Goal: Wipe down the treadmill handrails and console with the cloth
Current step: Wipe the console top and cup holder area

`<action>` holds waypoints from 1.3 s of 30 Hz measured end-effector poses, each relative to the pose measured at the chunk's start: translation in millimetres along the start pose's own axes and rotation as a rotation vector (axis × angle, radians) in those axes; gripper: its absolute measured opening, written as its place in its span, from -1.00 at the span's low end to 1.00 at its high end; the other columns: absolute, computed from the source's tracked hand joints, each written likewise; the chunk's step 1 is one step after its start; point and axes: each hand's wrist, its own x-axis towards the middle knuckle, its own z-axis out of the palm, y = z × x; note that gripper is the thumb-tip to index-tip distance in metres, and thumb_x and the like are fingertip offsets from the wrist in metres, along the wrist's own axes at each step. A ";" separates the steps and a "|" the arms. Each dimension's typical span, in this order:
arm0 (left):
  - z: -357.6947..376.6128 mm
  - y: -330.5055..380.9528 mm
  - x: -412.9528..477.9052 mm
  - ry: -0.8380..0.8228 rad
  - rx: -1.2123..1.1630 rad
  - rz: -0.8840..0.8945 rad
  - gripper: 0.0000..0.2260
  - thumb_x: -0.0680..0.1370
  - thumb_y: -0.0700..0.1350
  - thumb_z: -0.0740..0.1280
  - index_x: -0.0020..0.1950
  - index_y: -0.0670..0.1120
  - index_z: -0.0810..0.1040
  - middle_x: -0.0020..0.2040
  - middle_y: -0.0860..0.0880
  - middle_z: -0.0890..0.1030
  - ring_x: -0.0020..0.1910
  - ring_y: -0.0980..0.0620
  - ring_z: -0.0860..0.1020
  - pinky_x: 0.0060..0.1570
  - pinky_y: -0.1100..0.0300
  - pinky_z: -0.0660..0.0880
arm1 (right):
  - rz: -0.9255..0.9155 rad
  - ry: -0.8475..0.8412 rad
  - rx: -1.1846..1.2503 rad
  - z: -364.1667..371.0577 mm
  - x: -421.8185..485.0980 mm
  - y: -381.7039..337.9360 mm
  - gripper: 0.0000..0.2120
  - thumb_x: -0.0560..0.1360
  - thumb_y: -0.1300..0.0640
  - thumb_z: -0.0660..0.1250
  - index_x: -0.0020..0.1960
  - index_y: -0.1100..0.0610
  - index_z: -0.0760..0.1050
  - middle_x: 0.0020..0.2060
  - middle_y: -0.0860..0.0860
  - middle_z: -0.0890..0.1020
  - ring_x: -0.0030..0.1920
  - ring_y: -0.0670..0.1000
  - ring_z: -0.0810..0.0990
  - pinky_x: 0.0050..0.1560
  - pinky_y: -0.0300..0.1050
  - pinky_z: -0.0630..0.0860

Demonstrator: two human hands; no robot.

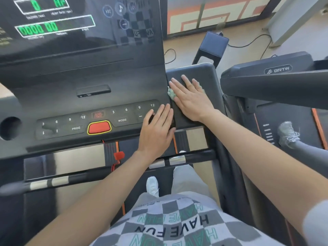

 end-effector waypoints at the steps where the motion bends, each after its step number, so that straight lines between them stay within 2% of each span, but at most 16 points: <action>1: 0.1 0.4 0.3 0.008 -0.007 -0.008 -0.53 0.66 -0.01 0.25 0.53 -0.20 0.42 0.56 -0.13 0.39 0.57 -0.06 0.33 0.53 -0.12 0.23 | -0.010 0.009 -0.015 -1.6 6.2 2.7 -0.46 0.70 -0.08 -0.15 0.65 0.02 0.00 0.63 -0.06 0.07 0.64 0.12 -0.06 0.61 0.15 -0.10; 5: 0.6 4.9 -0.1 0.044 -0.050 -0.044 -0.53 0.63 -0.04 0.29 0.51 -0.19 0.45 0.55 -0.13 0.41 0.56 -0.05 0.35 0.53 -0.11 0.23 | 0.011 0.018 -0.047 -5.6 18.7 9.7 -0.49 0.70 -0.12 -0.15 0.63 -0.07 0.07 0.64 0.02 0.07 0.63 0.20 -0.06 0.59 0.24 -0.08; 7: 0.2 4.0 1.1 0.063 -0.058 -0.038 -0.54 0.61 -0.05 0.31 0.49 -0.19 0.47 0.54 -0.12 0.42 0.55 -0.04 0.37 0.52 -0.10 0.23 | 0.048 0.043 -0.024 -14.1 26.9 20.2 -0.52 0.70 -0.12 -0.11 0.57 -0.07 0.23 0.59 0.08 0.23 0.59 0.25 0.11 0.55 0.26 0.08; 9: -0.8 2.6 1.7 0.076 -0.062 -0.027 -0.54 0.60 -0.06 0.34 0.48 -0.18 0.49 0.54 -0.11 0.43 0.54 -0.04 0.38 0.52 -0.09 0.21 | 0.071 0.138 0.007 -19.5 32.6 37.6 -0.57 0.70 -0.08 0.01 0.44 0.03 0.44 0.42 0.15 0.46 0.40 0.30 0.38 0.36 0.24 0.36; 11: -1.4 2.9 2.6 0.086 -0.066 -0.029 -0.53 0.58 -0.06 0.36 0.47 -0.18 0.50 0.52 -0.11 0.45 0.53 -0.03 0.39 0.52 -0.06 0.17 | 0.123 0.245 0.035 -23.3 33.0 53.8 -0.65 0.65 -0.02 0.16 0.31 0.13 0.52 0.25 0.18 0.54 0.23 0.30 0.47 0.20 0.22 0.45; 13: -1.9 5.1 5.2 0.112 -0.078 -0.042 -0.54 0.54 -0.05 0.37 0.42 -0.17 0.56 0.48 -0.10 0.50 0.50 -0.03 0.44 0.50 -0.02 0.16 | 0.195 0.329 0.092 -25.2 29.7 63.1 -0.69 0.61 0.04 0.25 0.25 0.18 0.54 0.20 0.18 0.55 0.19 0.30 0.49 0.18 0.21 0.45; 17: -6.6 5.1 26.7 0.165 -0.110 -0.081 -0.63 0.47 -0.03 0.40 0.25 -0.11 0.66 0.29 -0.04 0.65 0.28 -0.04 0.59 0.31 0.00 0.28 | 0.151 0.361 0.183 -8.8 6.8 56.5 -0.65 0.57 0.11 0.33 0.32 0.22 0.52 0.35 0.17 0.55 0.42 0.27 0.42 0.48 0.18 0.26; 19: -9.3 5.0 42.7 0.140 -0.110 -0.076 -0.60 0.49 -0.02 0.39 0.31 -0.08 0.63 0.29 -0.01 0.64 0.26 -0.04 0.58 0.26 0.00 0.30 | 0.137 0.348 0.227 2.2 -13.5 41.9 -0.60 0.57 0.20 0.32 0.40 0.24 0.47 0.40 0.18 0.51 0.47 0.24 0.39 0.53 0.19 0.19; 21: -8.6 8.7 57.8 0.073 -0.126 -0.022 -0.50 0.49 -0.01 0.38 0.43 -0.07 0.54 0.39 -0.03 0.57 0.33 -0.05 0.52 0.29 0.00 0.31 | 0.117 0.347 0.334 8.5 -36.1 25.5 -0.52 0.50 0.35 0.31 0.42 0.30 0.42 0.41 0.20 0.49 0.46 0.21 0.42 0.53 0.14 0.22; 23: -5.2 14.3 69.8 -0.029 -0.213 0.046 -0.45 0.48 -0.03 0.43 0.47 -0.07 0.49 0.40 -0.05 0.56 0.34 -0.09 0.50 0.28 -0.02 0.38 | 0.130 0.351 0.491 7.4 -58.6 10.5 -0.52 0.41 0.42 0.29 0.33 0.32 0.42 0.36 0.21 0.49 0.35 0.19 0.48 0.40 -0.01 0.36; 26: -1.4 17.3 79.7 -0.079 -0.351 0.088 -0.65 0.46 -0.10 0.52 0.24 -0.06 0.66 0.06 -0.03 0.70 0.02 -0.15 0.59 0.00 -0.08 0.57 | 0.190 0.415 0.558 5.4 -83.1 -1.2 -0.76 0.42 0.36 0.37 0.08 0.27 0.50 0.06 0.13 0.50 -0.02 0.09 0.50 -0.03 -0.13 0.45; 29: -12.0 12.2 81.5 -0.165 -0.482 0.098 -0.78 0.49 -0.01 0.53 0.11 0.00 0.70 -0.10 0.05 0.70 -0.15 -0.04 0.55 -0.12 -0.03 0.57 | 0.246 0.402 0.626 -3.5 -99.9 -1.9 -0.87 0.47 0.20 0.46 0.01 0.17 0.63 -0.15 -0.03 0.57 -0.10 -0.02 0.47 -0.07 -0.26 0.42; 32: -30.4 4.9 80.2 -0.327 -0.689 -0.035 -0.79 0.50 0.09 0.50 0.11 0.13 0.65 -0.15 0.10 0.69 -0.20 0.03 0.59 -0.05 0.02 0.58 | 0.325 0.329 0.797 -22.9 -112.2 -0.5 -0.82 0.50 0.15 0.47 0.10 0.09 0.66 -0.16 -0.07 0.66 -0.16 -0.14 0.54 -0.11 -0.44 0.39; 34: -40.0 0.3 81.5 -0.317 -0.780 -0.128 -0.85 0.51 0.06 0.48 0.07 0.14 0.65 -0.23 0.08 0.68 -0.25 0.02 0.61 -0.05 0.02 0.59 | 0.373 0.337 0.862 -30.7 -114.8 2.6 -0.80 0.51 0.18 0.45 0.13 0.10 0.63 -0.14 -0.04 0.66 -0.22 -0.23 0.54 -0.13 -0.47 0.40; 36: -44.1 -1.8 86.1 -0.262 -0.771 -0.199 -0.87 0.54 0.01 0.44 0.07 0.09 0.67 -0.27 0.07 0.67 -0.22 -0.02 0.63 -0.02 0.00 0.59 | 0.417 0.398 0.796 -33.7 -113.4 7.8 -0.81 0.51 0.25 0.43 0.13 0.13 0.62 -0.12 0.00 0.63 -0.25 -0.26 0.50 -0.12 -0.44 0.42; 39: -41.9 0.5 92.2 -0.203 -0.477 -0.246 -0.72 0.57 -0.02 0.40 0.28 0.03 0.62 -0.15 0.03 0.64 -0.03 -0.14 0.61 0.03 0.01 0.54 | 0.483 0.554 0.576 -32.4 -107.8 13.3 -0.76 0.47 0.39 0.35 0.09 0.19 0.62 -0.11 0.08 0.58 -0.19 -0.05 0.51 -0.01 -0.06 0.54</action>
